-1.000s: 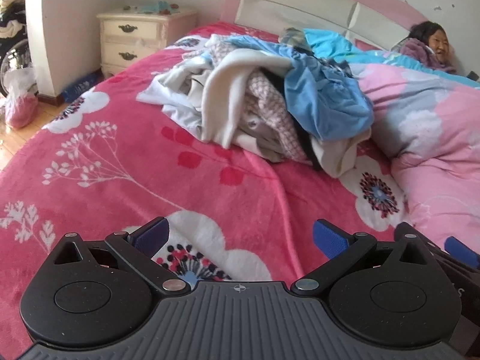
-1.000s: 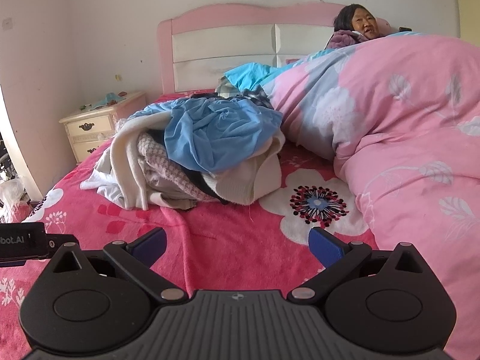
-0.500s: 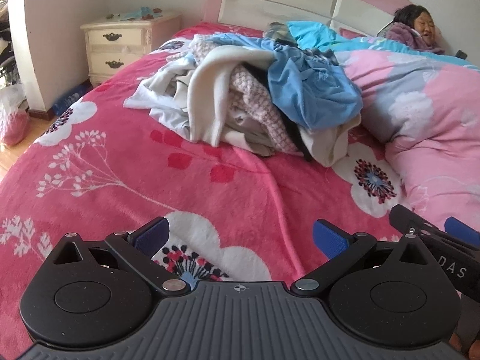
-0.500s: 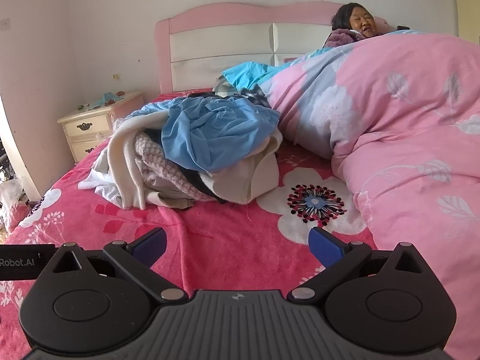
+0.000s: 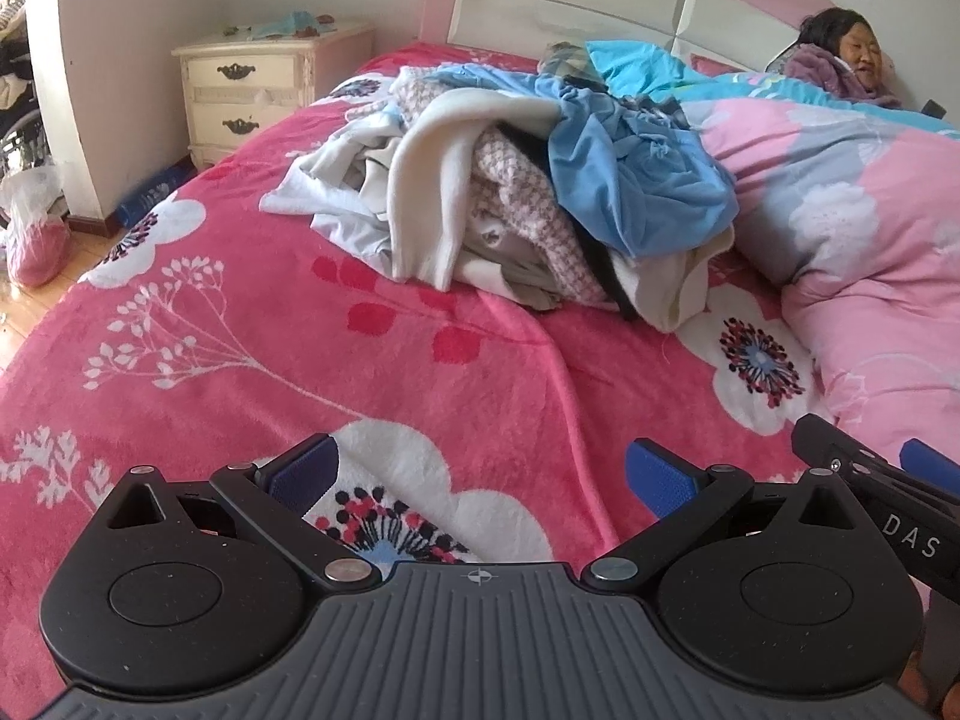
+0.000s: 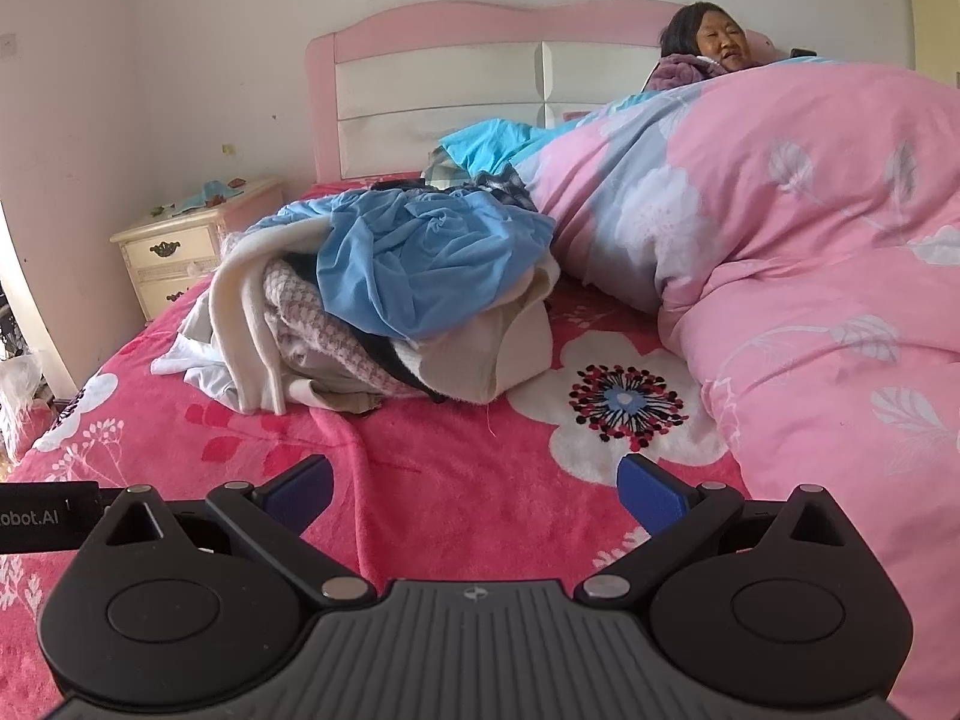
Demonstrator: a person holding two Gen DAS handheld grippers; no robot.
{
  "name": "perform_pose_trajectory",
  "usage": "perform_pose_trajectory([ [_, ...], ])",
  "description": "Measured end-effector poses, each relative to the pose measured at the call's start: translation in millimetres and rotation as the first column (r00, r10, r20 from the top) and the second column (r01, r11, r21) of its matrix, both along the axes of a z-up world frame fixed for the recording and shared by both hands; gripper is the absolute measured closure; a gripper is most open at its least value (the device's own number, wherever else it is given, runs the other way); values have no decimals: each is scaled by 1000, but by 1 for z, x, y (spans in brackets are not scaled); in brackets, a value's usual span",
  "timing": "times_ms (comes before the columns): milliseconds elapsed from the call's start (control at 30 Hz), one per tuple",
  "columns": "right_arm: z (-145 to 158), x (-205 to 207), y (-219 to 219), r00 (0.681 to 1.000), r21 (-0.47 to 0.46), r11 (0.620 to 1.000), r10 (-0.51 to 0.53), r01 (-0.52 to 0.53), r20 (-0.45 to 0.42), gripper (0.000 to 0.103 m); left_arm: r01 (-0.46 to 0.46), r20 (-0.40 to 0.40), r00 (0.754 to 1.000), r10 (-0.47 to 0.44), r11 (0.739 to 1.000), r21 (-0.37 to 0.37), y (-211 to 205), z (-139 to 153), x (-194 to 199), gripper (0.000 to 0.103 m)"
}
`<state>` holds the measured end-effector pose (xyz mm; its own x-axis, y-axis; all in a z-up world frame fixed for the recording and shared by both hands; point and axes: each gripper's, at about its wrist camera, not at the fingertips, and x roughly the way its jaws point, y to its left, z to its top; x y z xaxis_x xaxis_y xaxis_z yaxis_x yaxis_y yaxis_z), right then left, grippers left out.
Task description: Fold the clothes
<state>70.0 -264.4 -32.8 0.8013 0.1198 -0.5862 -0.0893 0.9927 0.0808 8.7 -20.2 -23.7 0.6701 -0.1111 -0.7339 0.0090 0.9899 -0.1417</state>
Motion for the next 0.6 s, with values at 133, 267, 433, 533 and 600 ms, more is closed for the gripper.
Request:
perform_pose_trajectory([
  [133, -1, 1, 0, 1000, -2, 1000, 0, 0, -3, 0, -3, -1, 1000, 3, 1000, 3, 0, -1, 0, 0],
  [267, -3, 2, 0, 1000, -4, 1000, -1, 1, -9, 0, -3, -11, 1000, 3, 1000, 3, -1, -3, 2, 0],
  [433, -4, 2, 1, 1000, -5, 1000, 7, -7, -10, 0, -11, -27, 1000, 11, 1000, 6, 0, -5, 3, 0],
  [533, -3, 1, 1, 1000, -8, 1000, 10, -10, -7, 0, -22, -32, 999, 23, 1000, 5, 2, -5, 3, 0],
  [600, -2, 2, 2, 1000, -8, 1000, 10, -10, -7, 0, -27, -32, 999, 27, 1000, 7, 2, -5, 2, 0],
])
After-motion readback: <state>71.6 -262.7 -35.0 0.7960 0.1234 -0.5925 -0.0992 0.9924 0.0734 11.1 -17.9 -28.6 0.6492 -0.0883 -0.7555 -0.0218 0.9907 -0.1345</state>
